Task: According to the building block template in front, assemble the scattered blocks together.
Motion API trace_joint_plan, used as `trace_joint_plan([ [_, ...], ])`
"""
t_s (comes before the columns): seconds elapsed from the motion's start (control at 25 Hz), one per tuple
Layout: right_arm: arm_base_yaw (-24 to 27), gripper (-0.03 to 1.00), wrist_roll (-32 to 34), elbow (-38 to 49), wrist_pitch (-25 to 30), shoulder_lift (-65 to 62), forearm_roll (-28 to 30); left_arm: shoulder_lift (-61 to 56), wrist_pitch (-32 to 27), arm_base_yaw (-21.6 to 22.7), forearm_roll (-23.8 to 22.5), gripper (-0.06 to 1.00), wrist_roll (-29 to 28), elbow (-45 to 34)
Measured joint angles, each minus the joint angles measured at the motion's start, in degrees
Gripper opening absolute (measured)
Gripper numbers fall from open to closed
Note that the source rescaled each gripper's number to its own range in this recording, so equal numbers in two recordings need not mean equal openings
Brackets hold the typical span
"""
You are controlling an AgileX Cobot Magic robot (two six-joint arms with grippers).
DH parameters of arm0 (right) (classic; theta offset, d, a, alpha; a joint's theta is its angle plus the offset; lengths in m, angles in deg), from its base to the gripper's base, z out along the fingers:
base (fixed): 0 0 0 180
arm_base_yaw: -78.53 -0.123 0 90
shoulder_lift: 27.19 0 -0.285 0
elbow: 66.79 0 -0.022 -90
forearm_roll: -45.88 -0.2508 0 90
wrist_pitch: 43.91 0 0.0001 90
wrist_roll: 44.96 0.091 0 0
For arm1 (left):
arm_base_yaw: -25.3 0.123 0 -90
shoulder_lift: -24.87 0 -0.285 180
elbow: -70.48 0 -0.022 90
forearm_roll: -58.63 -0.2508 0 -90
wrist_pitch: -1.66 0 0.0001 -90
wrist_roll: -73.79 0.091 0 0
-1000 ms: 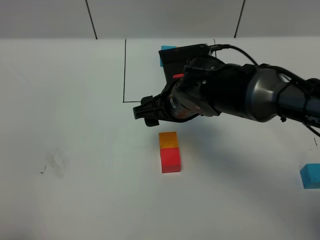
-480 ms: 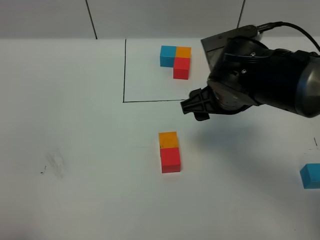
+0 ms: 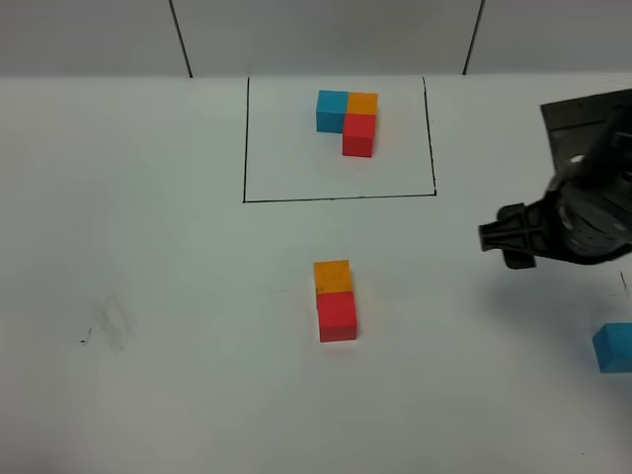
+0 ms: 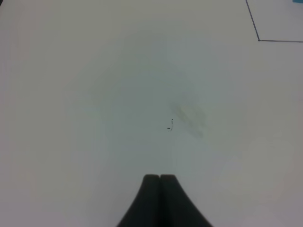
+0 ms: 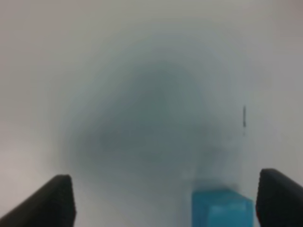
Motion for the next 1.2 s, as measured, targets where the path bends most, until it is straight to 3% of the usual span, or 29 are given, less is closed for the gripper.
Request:
trace_joint_plan([
  [0.48, 12.25, 0.83, -3.68, 16.10, -4.41, -8.77, 0.00, 0.00, 0.00, 0.00, 0.00, 0.00, 0.00, 0.00],
  [0.76, 13.04, 0.83, -10.48, 18.83, -13.32, -8.82, -0.62, 0.00, 0.00, 0.00, 0.00, 0.00, 0.00, 0.00],
  [0.96, 13.04, 0.83, -17.41, 19.36, -13.91, -8.82, -4.60, 0.00, 0.00, 0.00, 0.00, 0.00, 0.00, 0.00],
  [1.2, 13.04, 0.83, -19.40, 19.36, -13.90, -7.28, -5.63, 0.00, 0.00, 0.00, 0.00, 0.00, 0.00, 0.00],
])
